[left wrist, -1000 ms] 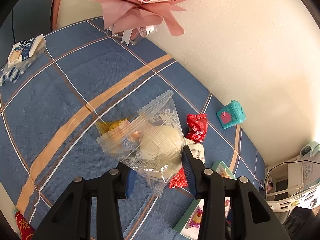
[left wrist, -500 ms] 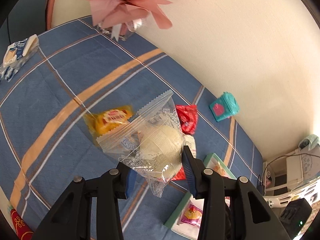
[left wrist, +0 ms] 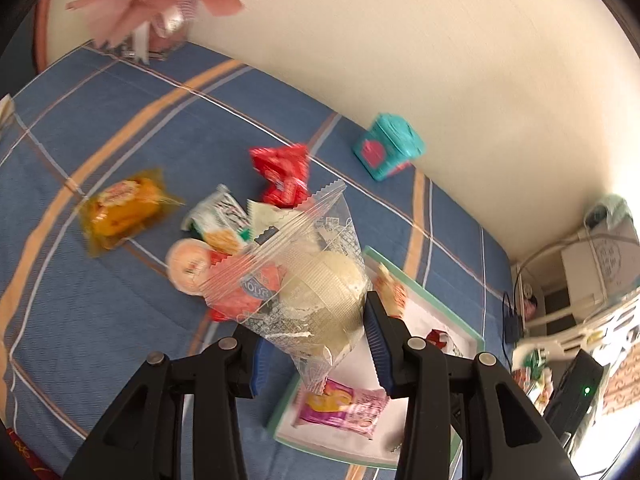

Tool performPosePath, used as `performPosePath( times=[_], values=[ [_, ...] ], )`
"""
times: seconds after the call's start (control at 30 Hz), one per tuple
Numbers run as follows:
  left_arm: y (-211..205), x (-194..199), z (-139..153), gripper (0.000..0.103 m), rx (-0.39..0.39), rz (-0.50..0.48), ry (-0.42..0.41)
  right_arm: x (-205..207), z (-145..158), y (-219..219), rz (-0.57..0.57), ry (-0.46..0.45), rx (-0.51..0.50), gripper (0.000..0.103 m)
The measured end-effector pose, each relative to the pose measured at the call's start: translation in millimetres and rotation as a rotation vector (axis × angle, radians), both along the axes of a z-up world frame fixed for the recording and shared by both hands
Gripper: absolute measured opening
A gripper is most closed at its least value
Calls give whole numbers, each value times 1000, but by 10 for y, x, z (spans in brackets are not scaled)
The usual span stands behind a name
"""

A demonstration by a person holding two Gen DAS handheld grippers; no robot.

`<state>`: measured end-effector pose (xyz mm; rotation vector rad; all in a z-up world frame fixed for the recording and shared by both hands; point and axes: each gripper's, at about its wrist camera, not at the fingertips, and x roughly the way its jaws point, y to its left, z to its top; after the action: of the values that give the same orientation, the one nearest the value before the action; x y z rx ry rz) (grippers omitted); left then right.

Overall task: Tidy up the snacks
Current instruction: 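Carry both snacks into the white tray and open both tools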

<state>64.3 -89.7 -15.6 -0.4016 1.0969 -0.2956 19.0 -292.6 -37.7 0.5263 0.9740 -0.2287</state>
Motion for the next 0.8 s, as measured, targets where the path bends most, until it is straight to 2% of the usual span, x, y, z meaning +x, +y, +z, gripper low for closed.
performPosePath(
  times=[0.3, 0.53, 0.8],
  values=[
    [-516, 98, -262, 44, 67, -94, 5, 34, -179, -223, -25, 28, 11, 42],
    [-744, 182, -417, 44, 69, -144, 19, 101, -266, -299, -39, 45, -2, 42],
    [-893, 221, -563, 44, 28, -176, 62, 127, -312, -428, -64, 55, -20, 42]
  ],
)
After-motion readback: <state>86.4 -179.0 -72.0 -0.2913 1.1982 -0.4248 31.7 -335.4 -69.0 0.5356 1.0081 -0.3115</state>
